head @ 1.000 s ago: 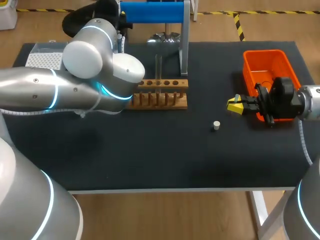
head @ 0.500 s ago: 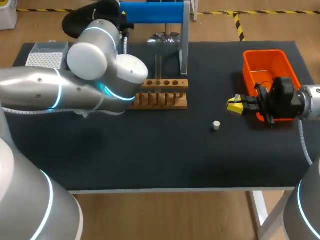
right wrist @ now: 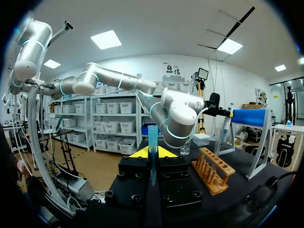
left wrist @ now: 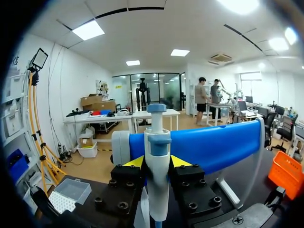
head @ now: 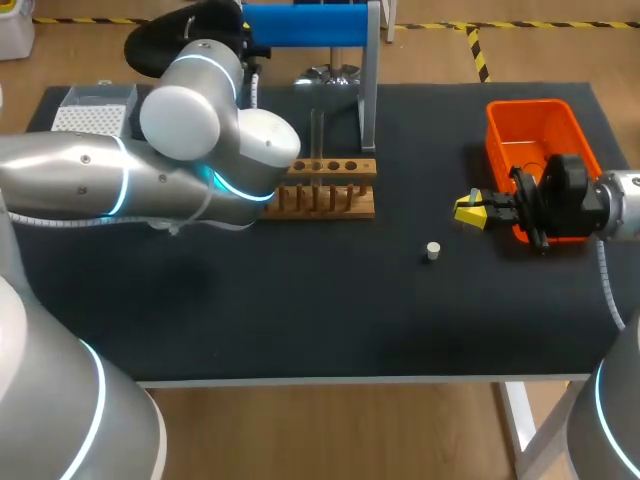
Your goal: Invert the test tube, pick up the pipette, mount the tip to pipette, aspirate from beaker and dispense into the tube, eject the tip, return the pipette, and cap with the stopper.
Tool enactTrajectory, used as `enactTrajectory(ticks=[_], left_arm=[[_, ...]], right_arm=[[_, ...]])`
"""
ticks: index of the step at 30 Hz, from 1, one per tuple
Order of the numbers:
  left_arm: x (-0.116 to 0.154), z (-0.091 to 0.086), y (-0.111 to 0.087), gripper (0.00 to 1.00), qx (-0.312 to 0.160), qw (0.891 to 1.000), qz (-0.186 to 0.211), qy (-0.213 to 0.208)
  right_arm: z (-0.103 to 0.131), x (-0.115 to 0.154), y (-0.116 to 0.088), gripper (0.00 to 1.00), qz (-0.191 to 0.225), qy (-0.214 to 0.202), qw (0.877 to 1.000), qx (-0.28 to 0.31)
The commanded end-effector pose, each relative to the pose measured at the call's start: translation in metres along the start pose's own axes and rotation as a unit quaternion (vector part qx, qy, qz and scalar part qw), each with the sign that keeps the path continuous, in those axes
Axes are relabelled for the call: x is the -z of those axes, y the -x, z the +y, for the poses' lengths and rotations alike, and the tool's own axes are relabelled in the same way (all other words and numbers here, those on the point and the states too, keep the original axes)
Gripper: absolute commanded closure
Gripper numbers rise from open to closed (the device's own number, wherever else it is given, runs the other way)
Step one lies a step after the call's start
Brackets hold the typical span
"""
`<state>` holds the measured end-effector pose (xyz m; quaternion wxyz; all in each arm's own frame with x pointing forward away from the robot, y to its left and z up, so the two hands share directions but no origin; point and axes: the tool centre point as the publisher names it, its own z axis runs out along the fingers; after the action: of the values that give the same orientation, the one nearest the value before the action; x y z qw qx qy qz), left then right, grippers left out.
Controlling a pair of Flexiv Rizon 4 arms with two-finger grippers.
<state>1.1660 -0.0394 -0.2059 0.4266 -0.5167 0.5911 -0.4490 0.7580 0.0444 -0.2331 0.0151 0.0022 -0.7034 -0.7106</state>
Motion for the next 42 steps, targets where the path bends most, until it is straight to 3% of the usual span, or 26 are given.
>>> enactTrajectory(ticks=[1, 13, 19, 30, 42], left_arm=[[-0.002, -0.001, -0.003, 1.00, 0.000, 1.000, -0.004, -0.006], [0.002, -0.031, 0.000, 1.00, -0.012, 0.999, -0.007, -0.030], [0.013, -0.036, -0.005, 1.00, -0.012, 1.000, 0.015, -0.022], [0.055, -0.050, -0.021, 1.00, -0.033, 0.988, 0.151, -0.023], [0.107, -0.071, -0.040, 1.00, -0.062, 0.949, 0.308, -0.026]], right_arm=[[0.000, 0.000, -0.001, 1.00, 0.000, 0.000, 1.000, 0.000], [0.000, 0.000, -0.001, 1.00, 0.000, 0.000, 1.000, 0.000], [0.000, 0.000, -0.001, 1.00, 0.000, 0.000, 1.000, 0.000], [0.000, 0.000, -0.001, 1.00, 0.000, 0.000, 1.000, 0.000], [0.000, 0.000, -0.001, 1.00, 0.000, 0.000, 1.000, 0.000]])
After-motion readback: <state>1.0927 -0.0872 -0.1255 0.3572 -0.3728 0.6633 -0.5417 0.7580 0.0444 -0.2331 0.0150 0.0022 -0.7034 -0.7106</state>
